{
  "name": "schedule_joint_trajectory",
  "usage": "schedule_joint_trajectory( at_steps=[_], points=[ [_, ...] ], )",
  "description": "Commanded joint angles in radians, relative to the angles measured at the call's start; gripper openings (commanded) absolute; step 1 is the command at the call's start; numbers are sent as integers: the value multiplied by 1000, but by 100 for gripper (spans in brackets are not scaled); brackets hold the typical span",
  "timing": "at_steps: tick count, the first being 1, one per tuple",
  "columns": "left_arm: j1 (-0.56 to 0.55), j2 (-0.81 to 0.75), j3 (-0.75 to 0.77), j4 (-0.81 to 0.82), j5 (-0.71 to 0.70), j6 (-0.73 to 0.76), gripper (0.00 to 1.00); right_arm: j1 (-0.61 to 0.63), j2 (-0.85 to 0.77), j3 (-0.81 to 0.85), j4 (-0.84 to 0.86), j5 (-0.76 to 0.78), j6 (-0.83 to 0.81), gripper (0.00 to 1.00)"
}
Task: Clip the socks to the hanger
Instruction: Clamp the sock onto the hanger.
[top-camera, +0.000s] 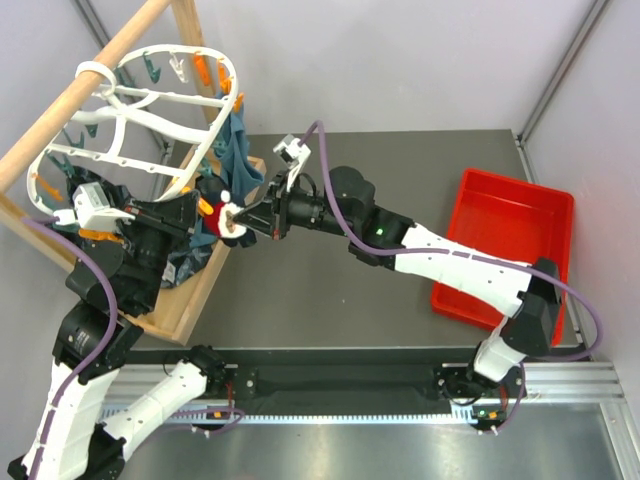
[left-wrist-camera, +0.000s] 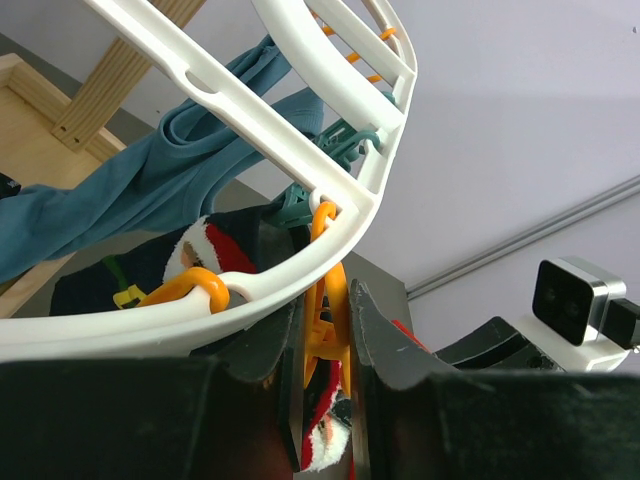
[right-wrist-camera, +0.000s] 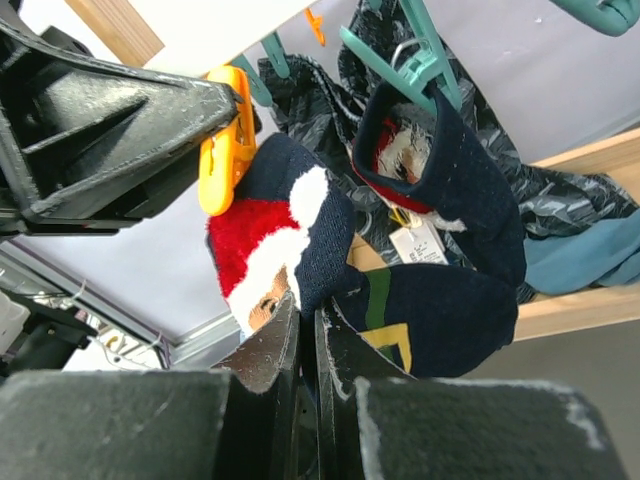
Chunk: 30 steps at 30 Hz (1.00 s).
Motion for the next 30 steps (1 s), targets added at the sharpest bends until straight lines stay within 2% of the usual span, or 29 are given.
schedule_joint_trajectory(
  at_steps=[1, 24, 28, 30],
  points=[
    [-10, 14, -10, -19, 132, -1, 0, 25, 14, 72, 60, -13, 14, 0],
    [-10, -8, -24, -33, 130, -9, 0, 42, 53, 112, 116, -41, 85, 0],
    [-10, -12, -16, -42, 126, -11, 4, 44, 71, 128, 119, -50, 99, 0],
    [-10, -14, -15, -44, 124, -11, 11, 42, 71, 130, 120, -47, 103, 0]
  ],
)
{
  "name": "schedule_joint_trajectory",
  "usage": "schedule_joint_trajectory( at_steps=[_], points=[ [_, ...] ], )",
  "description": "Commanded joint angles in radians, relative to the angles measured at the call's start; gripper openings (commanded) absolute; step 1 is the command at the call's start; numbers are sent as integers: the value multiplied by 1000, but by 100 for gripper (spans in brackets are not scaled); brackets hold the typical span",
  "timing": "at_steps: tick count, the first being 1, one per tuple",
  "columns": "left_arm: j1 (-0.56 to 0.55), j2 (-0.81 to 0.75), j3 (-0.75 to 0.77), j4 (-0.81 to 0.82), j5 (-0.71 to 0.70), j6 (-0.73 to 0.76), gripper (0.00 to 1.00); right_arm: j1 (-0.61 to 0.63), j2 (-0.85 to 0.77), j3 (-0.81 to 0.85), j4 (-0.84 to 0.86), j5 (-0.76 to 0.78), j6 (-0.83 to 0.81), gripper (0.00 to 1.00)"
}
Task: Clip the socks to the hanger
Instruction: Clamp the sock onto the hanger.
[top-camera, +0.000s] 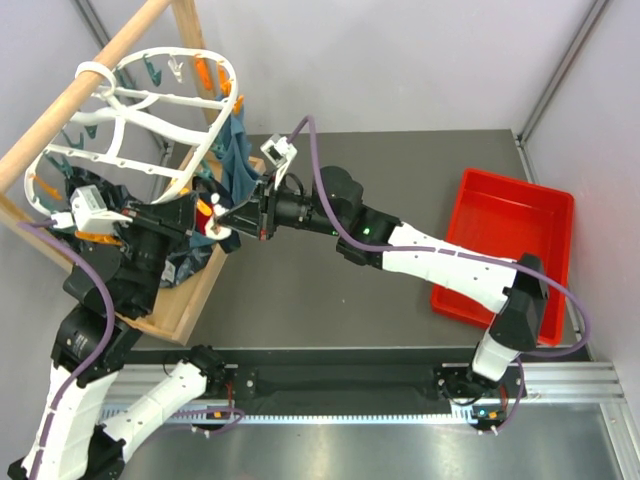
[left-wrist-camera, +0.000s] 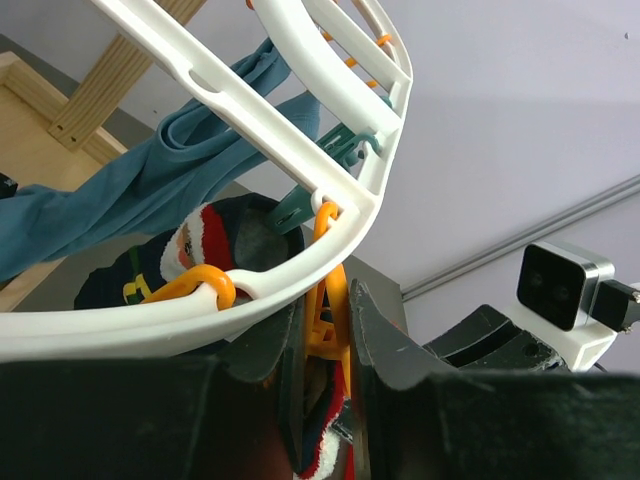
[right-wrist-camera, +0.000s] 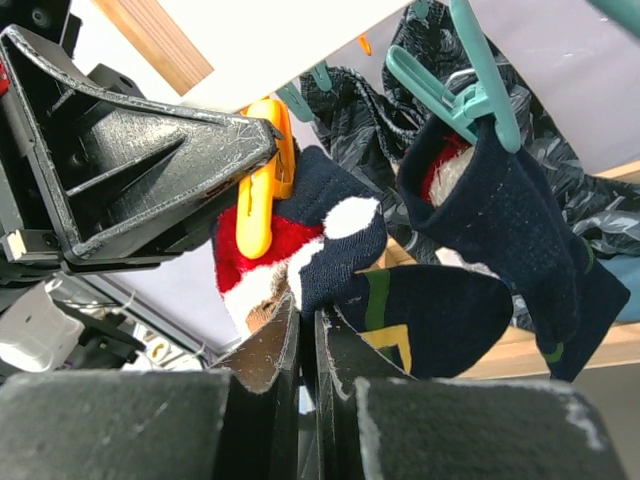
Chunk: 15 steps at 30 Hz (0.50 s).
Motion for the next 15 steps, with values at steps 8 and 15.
schedule_joint_trajectory(
  at_steps=[8, 15],
  points=[
    [-10, -13, -6, -47, 121, 9, 50, 19, 20, 65, 98, -9, 48, 3],
    [-10, -42, 4, -64, 118, 31, 59, 17, 55, 75, 132, -9, 80, 8]
  ],
)
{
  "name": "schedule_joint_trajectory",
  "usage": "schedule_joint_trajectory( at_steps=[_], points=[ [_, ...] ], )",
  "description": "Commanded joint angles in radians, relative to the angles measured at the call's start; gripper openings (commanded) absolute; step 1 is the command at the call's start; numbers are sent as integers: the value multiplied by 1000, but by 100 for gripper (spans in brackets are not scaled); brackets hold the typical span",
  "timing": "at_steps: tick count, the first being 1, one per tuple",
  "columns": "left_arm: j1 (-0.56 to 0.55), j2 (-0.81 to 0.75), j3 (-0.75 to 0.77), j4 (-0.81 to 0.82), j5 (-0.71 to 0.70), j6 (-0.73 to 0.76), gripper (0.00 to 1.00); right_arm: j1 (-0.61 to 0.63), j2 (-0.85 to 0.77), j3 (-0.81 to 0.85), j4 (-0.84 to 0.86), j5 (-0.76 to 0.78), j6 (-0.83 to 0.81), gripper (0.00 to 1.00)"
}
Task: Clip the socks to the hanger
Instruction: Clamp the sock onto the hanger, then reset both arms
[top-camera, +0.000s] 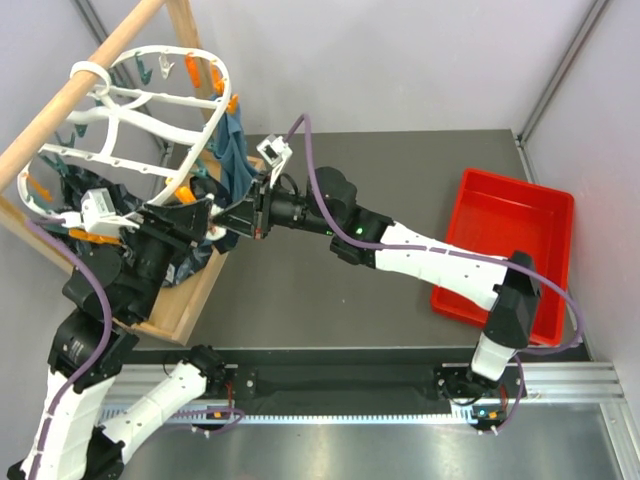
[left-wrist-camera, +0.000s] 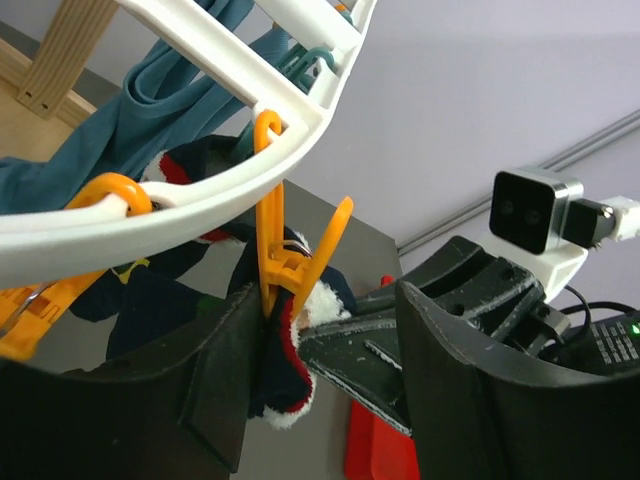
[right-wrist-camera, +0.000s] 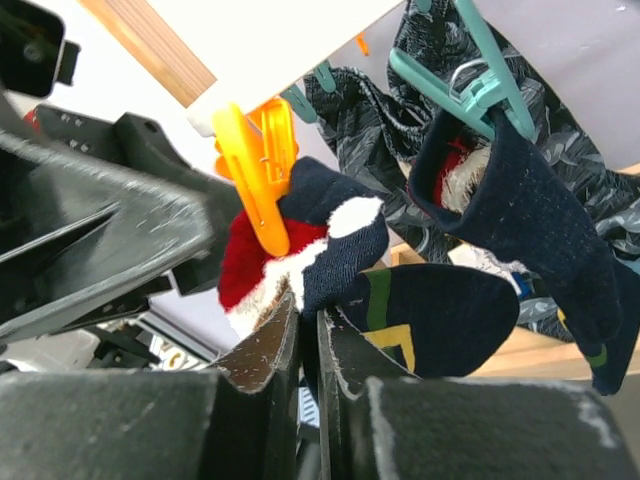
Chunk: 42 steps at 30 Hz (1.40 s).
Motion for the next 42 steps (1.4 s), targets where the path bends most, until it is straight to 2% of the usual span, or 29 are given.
schedule_joint_trajectory(
  at_steps=[1, 6, 10, 11, 15, 18, 23, 25, 26, 30, 33, 36, 38, 42],
  points=[
    [-4, -28, 7, -13, 26, 26, 61, 17, 24, 67, 96, -8, 25, 9],
    [-4, -79, 23, -43, 8, 63, 64, 17, 55, 96, 80, -7, 22, 15],
    [-4, -122, 33, -67, 11, 91, 65, 17, 72, 104, 46, 10, 7, 24],
    [-4, -131, 34, -70, 14, 104, 65, 17, 72, 102, 34, 19, 4, 30],
    [-4, -200, 28, -88, 25, 134, 66, 17, 70, 102, -5, 32, -22, 44],
    [-4, -245, 22, -91, 38, 144, 69, 17, 52, 102, -63, 56, -67, 47],
    [-4, -275, 23, -77, 147, 173, 71, 17, -17, 61, -172, 140, -189, 54],
    [-4, -263, 20, -54, 224, 198, 69, 12, -66, 8, -215, 171, -241, 60],
    [-2, -234, 22, -53, 306, 206, 69, 11, -86, -15, -221, 208, -257, 62],
    [4, -122, 10, -45, 486, 206, 69, -5, -192, -198, -267, 312, -304, 74],
    [35, -45, -56, 60, 615, 190, 68, -34, -284, -336, -292, 369, -305, 81],
    [49, -12, -134, 218, 660, 160, 68, -100, -405, -481, -315, 368, -245, 88],
    [49, 16, -173, 288, 667, 129, 69, -164, -462, -555, -331, 366, -209, 99],
    [41, 68, -246, 423, 680, 77, 71, -293, -646, -745, -347, 358, -180, 100]
  ],
)
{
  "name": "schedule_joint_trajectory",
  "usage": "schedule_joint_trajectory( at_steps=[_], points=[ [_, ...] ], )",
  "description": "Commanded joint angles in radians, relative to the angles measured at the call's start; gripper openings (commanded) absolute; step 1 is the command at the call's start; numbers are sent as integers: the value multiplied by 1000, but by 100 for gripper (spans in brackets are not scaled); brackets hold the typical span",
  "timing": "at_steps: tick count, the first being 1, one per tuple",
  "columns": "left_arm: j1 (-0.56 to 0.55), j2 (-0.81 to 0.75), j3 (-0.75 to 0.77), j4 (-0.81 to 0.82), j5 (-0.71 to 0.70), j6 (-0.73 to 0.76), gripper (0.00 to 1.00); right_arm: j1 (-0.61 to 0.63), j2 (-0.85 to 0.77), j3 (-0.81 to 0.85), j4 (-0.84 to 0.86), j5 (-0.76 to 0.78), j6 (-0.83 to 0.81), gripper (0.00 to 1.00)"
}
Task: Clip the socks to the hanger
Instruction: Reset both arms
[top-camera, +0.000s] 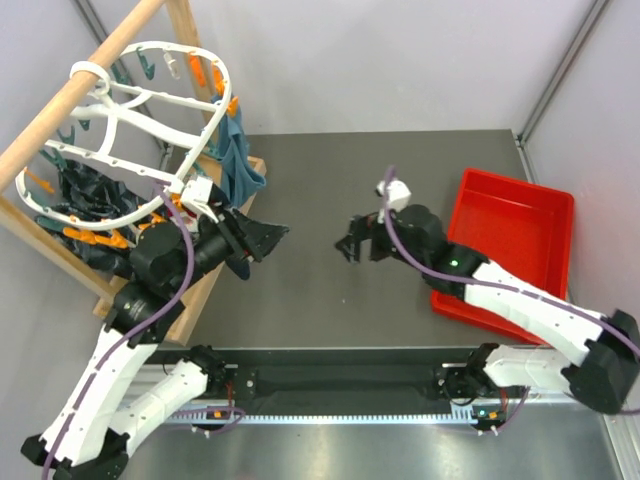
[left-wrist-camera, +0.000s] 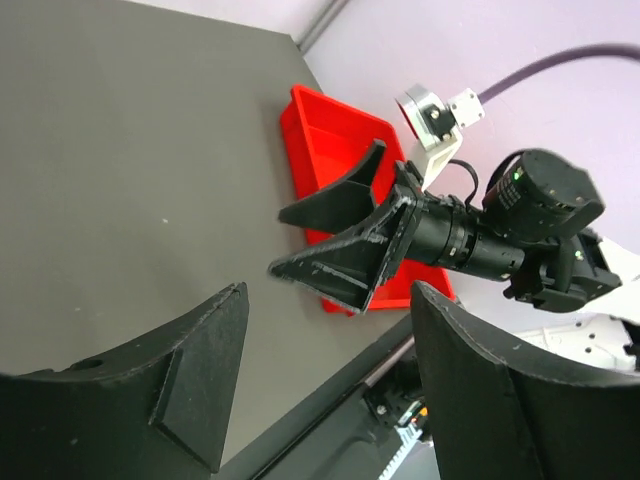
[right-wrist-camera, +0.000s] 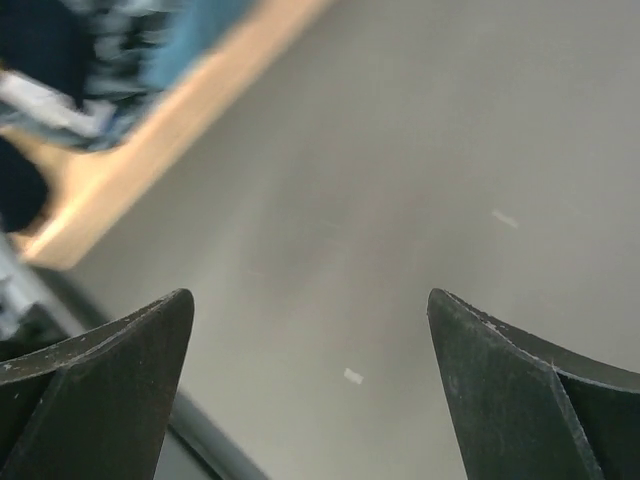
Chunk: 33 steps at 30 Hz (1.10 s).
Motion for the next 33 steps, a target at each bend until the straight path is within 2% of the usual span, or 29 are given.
schedule_joint_trajectory(
  at_steps=[1, 4, 6, 7, 8, 10, 11, 14, 18, 22, 23, 26, 30, 33],
  points=[
    [-9, 11, -42, 251, 44, -59, 71, -73, -149, -96, 1, 19, 35, 100],
    [-74, 45, -90, 284, -41, -54, 72, -105, -244, -173, -1, 42, 44, 100],
    [-177, 74, -123, 313, -113, -25, 73, -108, -303, -236, 8, 74, 56, 100],
    [-221, 86, -137, 327, -167, 11, 73, -109, -321, -261, 42, 65, 59, 100],
    [-316, 98, -171, 360, -275, 30, 75, -108, -340, -288, 69, 51, 59, 100],
    [-395, 100, -217, 419, -374, 70, 77, -108, -396, -391, 147, 36, 77, 100],
    [-444, 79, -288, 515, -431, 70, 78, -108, -416, -435, 253, 8, 90, 100],
    [-460, 8, -460, 630, -443, 16, 82, -108, -473, -613, 494, -18, 182, 100],
    [-460, -113, -649, 671, -415, -76, 83, -109, -508, -782, 626, -30, 303, 100],
    [-460, -332, -858, 654, -394, -216, 83, -106, -541, -879, 720, -108, 337, 100],
    [-460, -440, -936, 641, -379, -241, 83, -105, -580, -923, 755, -115, 343, 100],
    [-460, -658, -1048, 563, -350, -315, 83, -103, -669, -1029, 774, -95, 370, 100],
    [-463, -558, -1048, 558, -269, -337, 84, -94, -856, -1091, 687, -75, 421, 100],
    [-463, -639, -1119, 546, -298, -378, 85, -87, -794, -1088, 660, -59, 433, 100]
  ],
)
